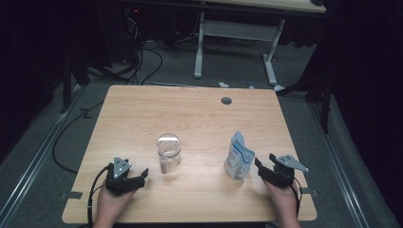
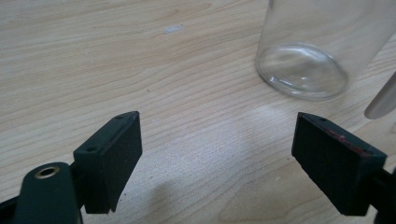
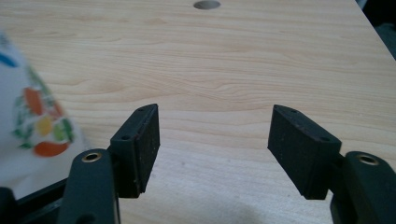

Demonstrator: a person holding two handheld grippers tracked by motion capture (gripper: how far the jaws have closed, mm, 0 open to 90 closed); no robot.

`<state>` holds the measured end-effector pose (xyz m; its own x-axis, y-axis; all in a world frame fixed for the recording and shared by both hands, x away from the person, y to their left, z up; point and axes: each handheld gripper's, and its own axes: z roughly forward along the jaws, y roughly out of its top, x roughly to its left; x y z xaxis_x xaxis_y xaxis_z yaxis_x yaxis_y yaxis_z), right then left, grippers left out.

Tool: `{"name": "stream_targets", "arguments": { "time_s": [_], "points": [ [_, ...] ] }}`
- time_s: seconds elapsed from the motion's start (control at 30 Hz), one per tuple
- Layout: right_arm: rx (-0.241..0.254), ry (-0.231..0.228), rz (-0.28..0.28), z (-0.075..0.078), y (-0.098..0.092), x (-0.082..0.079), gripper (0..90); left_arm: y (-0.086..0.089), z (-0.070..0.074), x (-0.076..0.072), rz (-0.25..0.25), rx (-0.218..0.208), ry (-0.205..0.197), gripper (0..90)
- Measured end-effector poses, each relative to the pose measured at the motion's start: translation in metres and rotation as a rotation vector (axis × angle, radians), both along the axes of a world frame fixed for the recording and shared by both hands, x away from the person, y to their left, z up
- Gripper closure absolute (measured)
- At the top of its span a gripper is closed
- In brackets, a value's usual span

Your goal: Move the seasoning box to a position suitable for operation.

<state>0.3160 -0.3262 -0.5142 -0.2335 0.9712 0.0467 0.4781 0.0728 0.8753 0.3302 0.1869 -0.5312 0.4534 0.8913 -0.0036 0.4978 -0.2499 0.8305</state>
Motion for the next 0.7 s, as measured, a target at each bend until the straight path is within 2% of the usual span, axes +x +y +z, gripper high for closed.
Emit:
{"name": "stream_targets", "arguments": {
  "time_s": [0.03,0.1,0.17,0.2,0.3,0.4,0.43,0.47,0.5,0.53,0.6,0.67,0.7],
  "points": [
    [0.0,0.0,0.0,0.0,0.0,0.0,35.4,0.0,0.0,0.0,0.0,0.0,0.0,16.6],
    [0.006,0.003,0.007,-0.004,0.0,-0.003,35.5,0.002,0.0,-0.003,0.007,-0.026,-0.005,17.8],
    [0.018,0.018,0.03,-0.005,0.002,-0.005,35.3,0.006,0.0,-0.005,-0.005,-0.067,-0.013,18.8],
    [0.003,0.018,0.042,-0.004,0.005,-0.006,35.0,0.009,0.0,-0.005,-0.001,-0.091,-0.018,19.7],
    [-0.008,0.023,0.049,-0.004,0.006,-0.007,37.0,0.01,-0.001,-0.005,0.008,-0.114,-0.013,21.3],
    [0.022,0.019,0.064,-0.006,0.007,-0.008,42.9,0.009,-0.001,-0.005,0.004,-0.102,-0.007,24.4],
    [0.022,0.019,0.064,-0.006,0.007,-0.008,42.9,0.007,-0.001,-0.005,0.003,-0.089,-0.006,24.4],
    [0.055,0.011,0.074,-0.005,0.005,-0.007,46.3,0.006,-0.001,-0.005,0.0,-0.074,-0.008,24.8],
    [0.055,0.011,0.074,-0.005,0.005,-0.007,46.3,0.004,-0.002,-0.005,0.0,-0.062,-0.008,24.8],
    [0.073,0.006,0.076,-0.005,0.004,-0.007,50.9,0.003,-0.002,-0.005,-0.003,-0.046,-0.011,25.1],
    [0.109,-0.021,0.058,-0.004,0.002,-0.009,54.7,0.002,-0.001,-0.008,-0.005,-0.043,-0.03,30.7],
    [0.105,-0.038,0.072,-0.003,0.001,-0.01,53.2,0.004,0.0,-0.01,-0.003,-0.055,-0.053,37.0],
    [0.105,-0.038,0.072,-0.003,0.001,-0.01,53.2,0.004,0.001,-0.012,0.0,-0.065,-0.08,37.0]
  ]
}}
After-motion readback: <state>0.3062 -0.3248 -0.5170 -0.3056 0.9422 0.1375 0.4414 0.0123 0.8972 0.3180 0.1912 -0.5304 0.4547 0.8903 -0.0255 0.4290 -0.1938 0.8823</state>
